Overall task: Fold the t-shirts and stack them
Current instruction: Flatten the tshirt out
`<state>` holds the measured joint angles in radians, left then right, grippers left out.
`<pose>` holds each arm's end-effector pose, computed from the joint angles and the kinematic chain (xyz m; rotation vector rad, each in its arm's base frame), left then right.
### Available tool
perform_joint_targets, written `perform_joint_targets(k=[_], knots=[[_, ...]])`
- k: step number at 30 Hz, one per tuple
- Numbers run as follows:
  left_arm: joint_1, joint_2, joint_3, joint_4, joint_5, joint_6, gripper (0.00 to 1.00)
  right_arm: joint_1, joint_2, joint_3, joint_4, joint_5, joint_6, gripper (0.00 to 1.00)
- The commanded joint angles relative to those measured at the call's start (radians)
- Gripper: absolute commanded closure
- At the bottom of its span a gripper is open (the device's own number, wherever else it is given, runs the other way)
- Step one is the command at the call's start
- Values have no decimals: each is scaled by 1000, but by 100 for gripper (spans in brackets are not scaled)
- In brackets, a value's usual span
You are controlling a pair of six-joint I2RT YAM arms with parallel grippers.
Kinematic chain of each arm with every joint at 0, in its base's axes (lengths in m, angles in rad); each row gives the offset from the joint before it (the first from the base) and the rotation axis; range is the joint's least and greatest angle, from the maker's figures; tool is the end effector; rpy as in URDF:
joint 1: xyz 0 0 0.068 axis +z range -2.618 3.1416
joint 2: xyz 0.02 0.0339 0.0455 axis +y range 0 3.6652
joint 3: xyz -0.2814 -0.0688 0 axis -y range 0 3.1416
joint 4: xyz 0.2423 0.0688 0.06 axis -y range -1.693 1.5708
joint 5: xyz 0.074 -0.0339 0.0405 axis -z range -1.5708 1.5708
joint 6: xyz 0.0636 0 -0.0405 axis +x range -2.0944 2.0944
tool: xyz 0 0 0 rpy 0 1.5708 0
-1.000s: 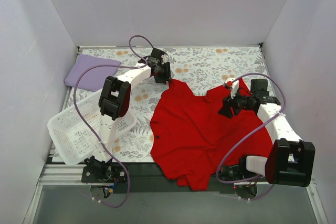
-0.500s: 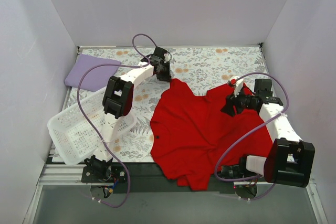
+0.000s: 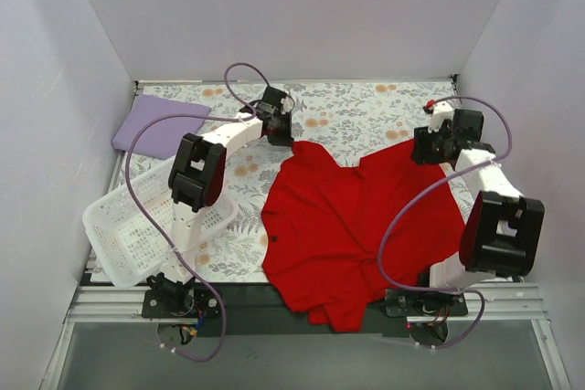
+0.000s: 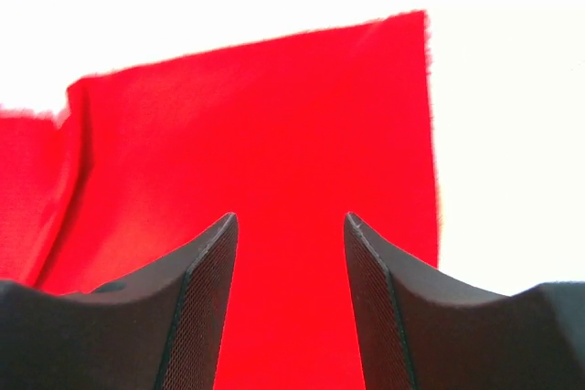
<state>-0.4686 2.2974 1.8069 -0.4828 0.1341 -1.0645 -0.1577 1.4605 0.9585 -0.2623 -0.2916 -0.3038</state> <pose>0.4655 -0.2452 0.1493 -0.7430 2.6106 -0.7110 0.3265 -0.0334 0.2358 -0.3106 2.2765 0.1041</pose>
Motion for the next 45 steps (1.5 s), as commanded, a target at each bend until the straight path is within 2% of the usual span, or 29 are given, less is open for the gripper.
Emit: perform_joint_targets(k=[1, 12, 17, 22, 28, 35, 36, 39, 43, 45], knots=[[5, -124, -30, 61, -16, 23, 100, -17, 139, 135, 75, 65, 107, 44], [39, -133, -18, 87, 44, 34, 100, -57, 480, 454, 49, 36, 118, 46], [45, -128, -6, 89, 62, 32, 100, -66, 626, 620, -38, -20, 77, 49], [47, -131, -1, 89, 75, 28, 100, -68, 705, 700, -83, -20, 63, 51], [47, -128, 2, 87, 82, 18, 100, -69, 735, 700, -107, -30, 51, 54], [47, -128, 20, 89, 87, 5, 100, -69, 759, 703, -129, -64, 46, 77], [47, -130, 23, 87, 87, 5, 100, -71, 759, 701, -130, -76, 46, 85], [48, -136, 25, 87, 87, 5, 100, -75, 744, 701, -132, -101, 52, 99], [50, -160, 26, 89, 82, 3, 100, -92, 695, 675, -129, -152, 69, 99], [50, -176, 14, 90, 72, 3, 100, -98, 657, 607, -108, -194, 74, 99]])
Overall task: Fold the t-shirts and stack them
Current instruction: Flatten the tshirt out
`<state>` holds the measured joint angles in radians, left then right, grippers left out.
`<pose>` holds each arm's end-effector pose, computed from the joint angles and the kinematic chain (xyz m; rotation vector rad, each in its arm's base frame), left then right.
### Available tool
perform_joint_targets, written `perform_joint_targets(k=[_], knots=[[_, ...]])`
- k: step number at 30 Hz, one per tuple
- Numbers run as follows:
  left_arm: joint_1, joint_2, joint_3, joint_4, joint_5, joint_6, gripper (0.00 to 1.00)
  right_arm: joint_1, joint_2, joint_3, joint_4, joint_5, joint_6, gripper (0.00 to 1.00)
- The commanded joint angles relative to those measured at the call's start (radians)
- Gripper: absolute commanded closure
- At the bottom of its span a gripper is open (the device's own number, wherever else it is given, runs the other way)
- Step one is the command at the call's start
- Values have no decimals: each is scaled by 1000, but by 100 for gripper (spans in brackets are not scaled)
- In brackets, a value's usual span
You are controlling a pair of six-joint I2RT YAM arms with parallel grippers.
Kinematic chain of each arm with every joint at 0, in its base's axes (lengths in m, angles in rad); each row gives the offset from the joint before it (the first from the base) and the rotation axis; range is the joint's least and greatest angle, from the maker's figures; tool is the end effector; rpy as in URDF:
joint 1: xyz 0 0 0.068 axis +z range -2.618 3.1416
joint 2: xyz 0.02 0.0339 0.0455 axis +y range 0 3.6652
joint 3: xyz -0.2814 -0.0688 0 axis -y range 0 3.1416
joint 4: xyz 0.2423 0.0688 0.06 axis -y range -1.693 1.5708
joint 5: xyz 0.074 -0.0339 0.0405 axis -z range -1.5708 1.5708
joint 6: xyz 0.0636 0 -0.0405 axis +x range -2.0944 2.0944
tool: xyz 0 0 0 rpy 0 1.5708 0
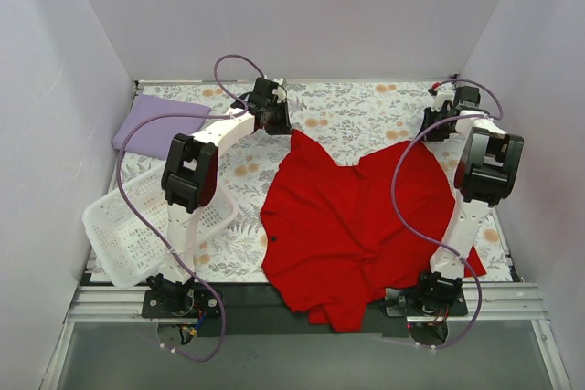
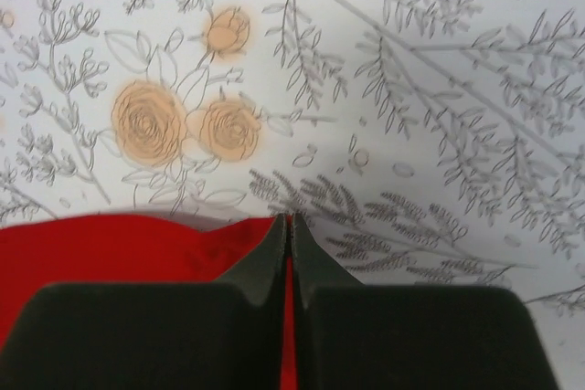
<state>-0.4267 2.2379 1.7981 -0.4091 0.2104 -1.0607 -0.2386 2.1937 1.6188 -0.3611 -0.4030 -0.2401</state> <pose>0.4760 -0.2310 0.1835 -0.7153 2.5144 -0.8705 0.4905 -0.0936 0.1540 -0.1642 2.4202 0.2918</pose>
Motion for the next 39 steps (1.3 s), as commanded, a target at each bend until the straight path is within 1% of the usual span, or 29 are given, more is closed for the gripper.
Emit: perform_joint_targets(k=[1, 2, 3, 6, 8, 11, 13, 15, 16, 18, 19, 21, 22, 23, 24, 26, 28, 31, 37, 39], knots=[[8, -138, 17, 24, -9, 1, 100, -21, -128, -86, 11, -98, 10, 99], [8, -150, 6, 29, -14, -1, 100, -21, -159, -123, 52, -111, 9, 99], [11, -178, -18, 41, -26, 2, 100, -21, -220, -204, 77, -121, 10, 99], [17, -227, -84, 59, -57, 5, 100, -22, -314, -336, 180, -137, 27, 99], [29, -276, -114, 79, -78, 11, 100, -22, -389, -387, 238, -137, 59, 99], [72, -317, -134, 90, -111, 10, 100, -21, -419, -402, 330, -123, 145, 99], [97, -311, -105, 81, -114, 10, 100, -15, -391, -363, 378, -94, 201, 99], [131, -291, -74, 72, -111, 8, 100, -7, -355, -318, 387, -73, 226, 99], [141, -261, -53, 64, -102, 7, 100, -2, -312, -274, 398, -65, 232, 99], [163, -221, 18, 61, -89, -1, 100, 4, -269, -235, 419, -47, 281, 99], [169, -169, 45, 53, -86, -4, 100, 10, -228, -209, 427, -33, 294, 99], [180, -108, 160, 40, -80, -12, 100, 13, -184, -134, 450, 12, 324, 99], [184, -42, 200, 21, -78, -16, 100, 18, -145, -110, 458, 30, 332, 99], [190, -9, 249, 10, -80, -21, 100, 19, -122, -85, 464, 52, 341, 99], [195, 53, 333, 3, -83, -25, 100, 21, -102, -26, 468, 94, 360, 99], [210, 98, 395, 4, -80, -54, 100, 24, -34, 35, 464, 128, 377, 99], [223, 138, 406, 38, -66, -97, 100, 30, 27, 111, 459, 151, 386, 99], [229, 192, 425, 55, -40, -114, 100, 45, 81, 182, 445, 168, 386, 99], [229, 235, 428, 75, -17, -140, 100, 53, 89, 196, 456, 263, 398, 99], [229, 233, 429, 82, -14, -148, 100, 53, 58, 173, 476, 349, 404, 99]])
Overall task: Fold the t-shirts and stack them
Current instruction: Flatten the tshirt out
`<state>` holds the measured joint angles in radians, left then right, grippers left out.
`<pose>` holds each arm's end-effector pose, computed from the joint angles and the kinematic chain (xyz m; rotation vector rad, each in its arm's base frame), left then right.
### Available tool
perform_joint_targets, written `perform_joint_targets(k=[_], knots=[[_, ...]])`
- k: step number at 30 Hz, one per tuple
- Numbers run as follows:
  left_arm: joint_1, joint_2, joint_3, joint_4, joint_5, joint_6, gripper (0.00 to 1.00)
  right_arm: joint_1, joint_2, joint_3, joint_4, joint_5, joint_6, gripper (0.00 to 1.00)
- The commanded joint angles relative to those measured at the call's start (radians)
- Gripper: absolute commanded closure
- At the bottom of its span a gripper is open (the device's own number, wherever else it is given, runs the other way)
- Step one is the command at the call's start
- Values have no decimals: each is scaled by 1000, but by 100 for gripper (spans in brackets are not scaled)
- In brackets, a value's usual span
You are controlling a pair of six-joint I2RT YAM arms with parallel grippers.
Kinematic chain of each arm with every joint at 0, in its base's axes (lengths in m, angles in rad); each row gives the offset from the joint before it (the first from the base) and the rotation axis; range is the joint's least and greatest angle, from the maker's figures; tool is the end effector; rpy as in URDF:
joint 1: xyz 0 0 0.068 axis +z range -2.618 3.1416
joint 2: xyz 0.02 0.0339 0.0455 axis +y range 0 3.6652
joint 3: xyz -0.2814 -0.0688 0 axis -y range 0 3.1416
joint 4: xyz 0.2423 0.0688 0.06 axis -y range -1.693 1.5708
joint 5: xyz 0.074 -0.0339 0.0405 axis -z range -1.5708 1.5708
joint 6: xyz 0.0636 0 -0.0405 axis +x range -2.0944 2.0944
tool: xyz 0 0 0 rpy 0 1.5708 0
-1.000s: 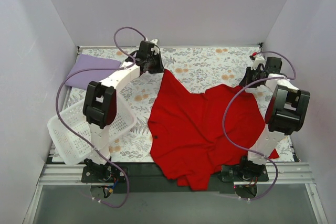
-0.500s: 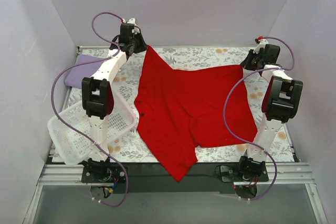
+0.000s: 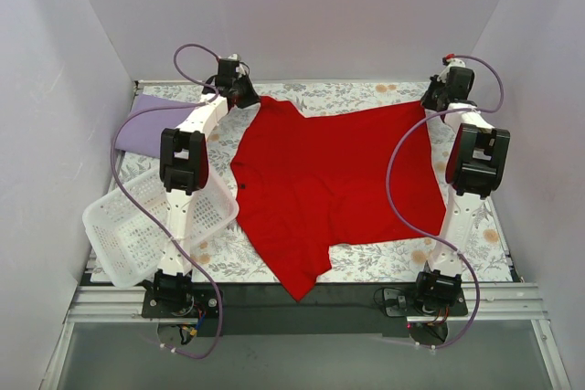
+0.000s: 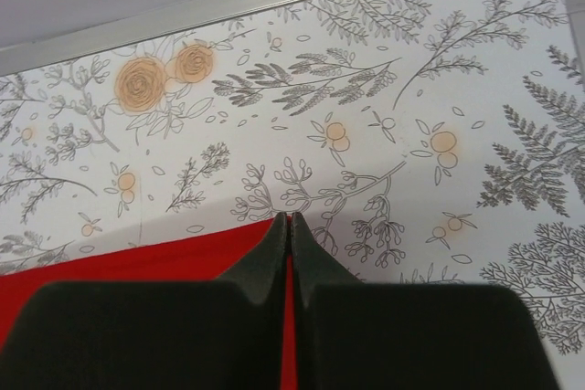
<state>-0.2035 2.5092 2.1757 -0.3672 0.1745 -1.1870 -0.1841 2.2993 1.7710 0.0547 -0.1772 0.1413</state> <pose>0.5854 -0.1321 0.1691 -1.0613 2.1908 -0.8875 0.5609 -0.0930 0.1909 0.2208 2.0279 0.1543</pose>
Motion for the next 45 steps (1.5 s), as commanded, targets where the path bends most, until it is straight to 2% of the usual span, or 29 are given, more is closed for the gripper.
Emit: perform_joint_targets(k=[1, 3, 11, 14, 17, 20, 21, 23, 25, 29, 40, 43, 45], knots=[[6, -39, 53, 47, 25, -25, 100, -2, -55, 2, 79, 154, 27, 99], [6, -41, 49, 51, 31, -31, 100, -2, -61, 10, 86, 171, 21, 99], [6, -69, 18, 63, 60, -23, 100, 12, -34, 56, 91, 82, 9, 99], [6, -81, 16, 73, 75, -14, 100, 14, -47, 32, 93, 9, 21, 99], [6, -140, -20, 96, 108, 0, 100, 14, -128, -63, 102, -170, 1, 99], [4, -240, -131, 154, 138, 24, 100, 12, -217, -235, 158, -312, -26, 99], [4, -268, -207, 184, 152, 27, 100, 11, -288, -342, 199, -338, -32, 99], [4, -362, -290, 223, 167, 41, 100, 11, -390, -431, 235, -379, -55, 99], [1, -421, -394, 269, 184, 55, 100, 11, -455, -539, 257, -386, -74, 99], [-1, -515, -484, 297, 200, 92, 100, 9, -555, -611, 258, -352, -106, 99], [1, -604, -539, 275, 154, 210, 100, -24, -609, -631, 249, -283, -105, 99], [1, -648, -574, 274, 141, 217, 100, -51, -659, -685, 244, -315, -127, 99], [1, -719, -614, 289, 137, 225, 100, -70, -750, -747, 243, -356, -167, 99]])
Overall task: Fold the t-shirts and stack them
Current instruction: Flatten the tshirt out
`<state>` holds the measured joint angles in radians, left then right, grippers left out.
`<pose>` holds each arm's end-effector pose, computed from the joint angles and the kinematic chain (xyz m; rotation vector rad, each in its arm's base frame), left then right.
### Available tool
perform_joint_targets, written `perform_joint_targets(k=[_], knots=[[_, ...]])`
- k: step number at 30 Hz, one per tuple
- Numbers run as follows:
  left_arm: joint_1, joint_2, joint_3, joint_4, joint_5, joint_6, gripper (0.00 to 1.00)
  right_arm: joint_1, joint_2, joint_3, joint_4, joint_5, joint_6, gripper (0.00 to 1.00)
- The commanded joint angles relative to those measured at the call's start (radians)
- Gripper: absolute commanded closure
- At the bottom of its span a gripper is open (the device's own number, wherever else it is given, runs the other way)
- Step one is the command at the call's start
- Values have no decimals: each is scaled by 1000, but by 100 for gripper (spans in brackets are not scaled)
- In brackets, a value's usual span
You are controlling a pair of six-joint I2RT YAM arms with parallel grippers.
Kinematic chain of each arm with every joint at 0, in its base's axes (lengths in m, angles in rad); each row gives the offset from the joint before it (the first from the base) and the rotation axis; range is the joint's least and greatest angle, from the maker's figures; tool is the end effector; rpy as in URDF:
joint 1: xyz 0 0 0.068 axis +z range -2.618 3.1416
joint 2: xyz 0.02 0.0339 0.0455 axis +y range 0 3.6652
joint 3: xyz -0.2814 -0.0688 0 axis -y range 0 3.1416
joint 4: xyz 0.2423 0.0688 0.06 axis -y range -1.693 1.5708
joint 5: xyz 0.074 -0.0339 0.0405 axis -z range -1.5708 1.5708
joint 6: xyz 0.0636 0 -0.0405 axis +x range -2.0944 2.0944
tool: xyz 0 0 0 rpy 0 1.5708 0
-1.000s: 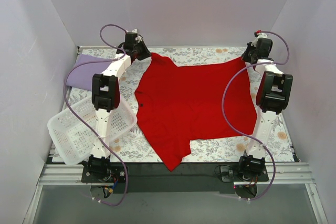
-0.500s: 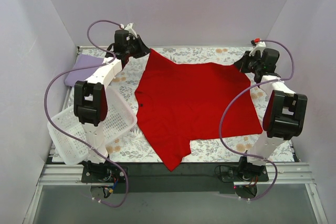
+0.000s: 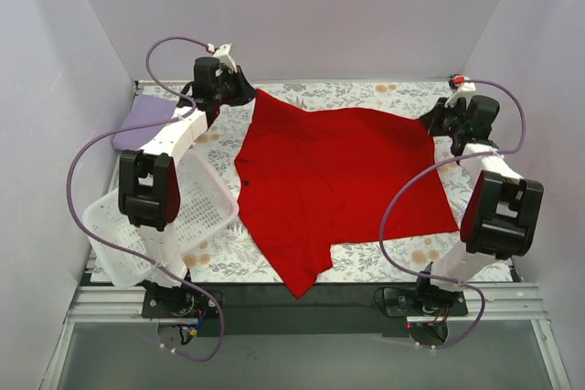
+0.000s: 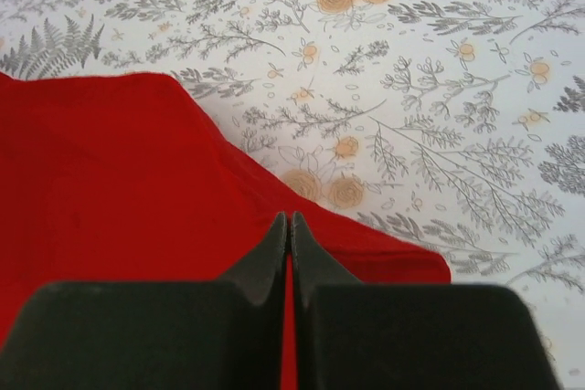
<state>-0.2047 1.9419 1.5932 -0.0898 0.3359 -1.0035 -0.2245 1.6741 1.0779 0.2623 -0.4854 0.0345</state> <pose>0.4771 -0.1205 0.2924 -0.6226 2.0710 -1.0762 0.4027 -0.0615 0.2643 -0.0843 1.8762 0.3310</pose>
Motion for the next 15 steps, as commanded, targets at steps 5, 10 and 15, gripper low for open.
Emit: perform_joint_targets(k=[5, 10, 15], knots=[[-1, -375, -248, 77, 12, 39, 100, -75, -461, -269, -81, -96, -221, 99], [-16, -691, -381, 148, 28, 20, 100, -163, -733, -187, -293, -91, -301, 99], [-27, -876, -259, 127, 31, -6, 100, -282, -856, 195, -490, -87, -271, 99]])
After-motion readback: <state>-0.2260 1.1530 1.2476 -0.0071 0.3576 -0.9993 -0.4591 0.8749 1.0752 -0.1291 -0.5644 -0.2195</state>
